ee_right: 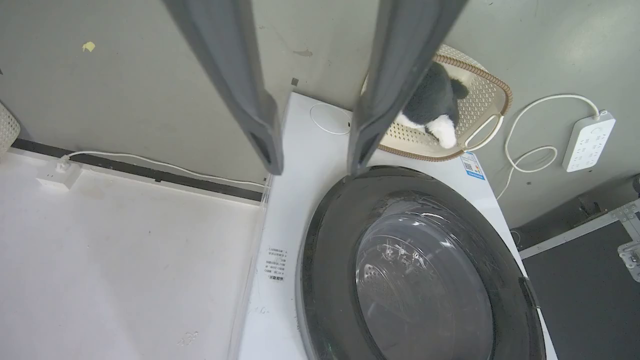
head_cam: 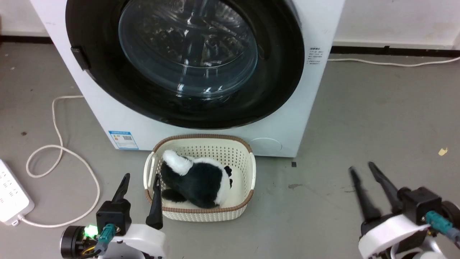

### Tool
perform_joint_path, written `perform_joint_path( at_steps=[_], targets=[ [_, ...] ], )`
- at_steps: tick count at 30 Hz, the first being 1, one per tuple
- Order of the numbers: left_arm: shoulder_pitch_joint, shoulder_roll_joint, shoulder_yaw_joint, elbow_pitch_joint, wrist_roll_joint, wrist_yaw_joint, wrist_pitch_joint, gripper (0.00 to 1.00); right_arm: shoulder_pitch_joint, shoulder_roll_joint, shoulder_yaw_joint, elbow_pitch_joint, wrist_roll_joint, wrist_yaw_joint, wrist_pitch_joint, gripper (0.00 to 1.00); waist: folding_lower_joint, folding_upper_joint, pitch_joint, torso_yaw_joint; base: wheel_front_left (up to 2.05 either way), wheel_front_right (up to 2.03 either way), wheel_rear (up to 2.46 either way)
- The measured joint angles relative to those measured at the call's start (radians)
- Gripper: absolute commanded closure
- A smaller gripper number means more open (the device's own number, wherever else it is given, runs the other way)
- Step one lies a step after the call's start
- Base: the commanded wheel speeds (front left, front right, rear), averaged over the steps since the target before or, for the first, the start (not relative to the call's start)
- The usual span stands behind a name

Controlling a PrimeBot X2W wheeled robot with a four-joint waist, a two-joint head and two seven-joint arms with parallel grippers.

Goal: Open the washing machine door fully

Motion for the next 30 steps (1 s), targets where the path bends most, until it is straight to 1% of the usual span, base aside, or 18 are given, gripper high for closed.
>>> perform_joint_path(
  at_steps=[8,14,21,22,23,26,30],
  targets=[
    [-0.019,0.0,-0.022,-0.002,-0.002,0.014,-0.018,0.0,-0.08,-0.026,-0.013,0.0,0.094,0.0,-0.002,1.0,0.0,0.0,0.044,0.023,0.0,0.0,0.0],
    [-0.037,0.0,-0.028,-0.002,-0.009,0.02,-0.028,0.0,-0.138,-0.041,-0.032,0.0,0.143,0.0,0.007,1.0,0.0,0.0,0.065,0.04,0.0,0.0,0.0],
    [-0.044,0.0,-0.046,-0.003,-0.01,0.032,-0.043,0.0,-0.226,-0.052,-0.067,0.005,0.221,0.0,0.049,1.0,-0.0001,0.0,0.093,0.063,0.0,0.0,0.0],
    [-0.052,0.0,-0.05,-0.003,-0.013,0.033,-0.047,0.0,-0.256,-0.052,-0.081,0.017,0.249,0.0,0.07,1.0,-0.0001,0.0,0.102,0.069,0.0,0.0,0.0],
    [-0.052,0.0,-0.05,-0.003,-0.013,0.033,-0.047,0.0,-0.256,-0.052,-0.081,0.017,0.249,0.0,0.07,1.0,-0.0001,0.0,0.102,0.069,0.0,0.0,0.0],
    [-0.058,0.0,-0.058,-0.004,-0.018,0.041,-0.054,0.0,-0.312,-0.051,-0.113,0.042,0.301,0.0,0.108,1.0,-0.0001,0.0,0.118,0.083,0.0,0.0,0.0],
    [-0.06,0.0,-0.062,-0.004,-0.019,0.044,-0.062,0.0,-0.36,-0.047,-0.138,0.065,0.336,0.0,0.138,1.0,-0.0001,0.0,0.131,0.093,0.0,0.0,0.0]
  ],
)
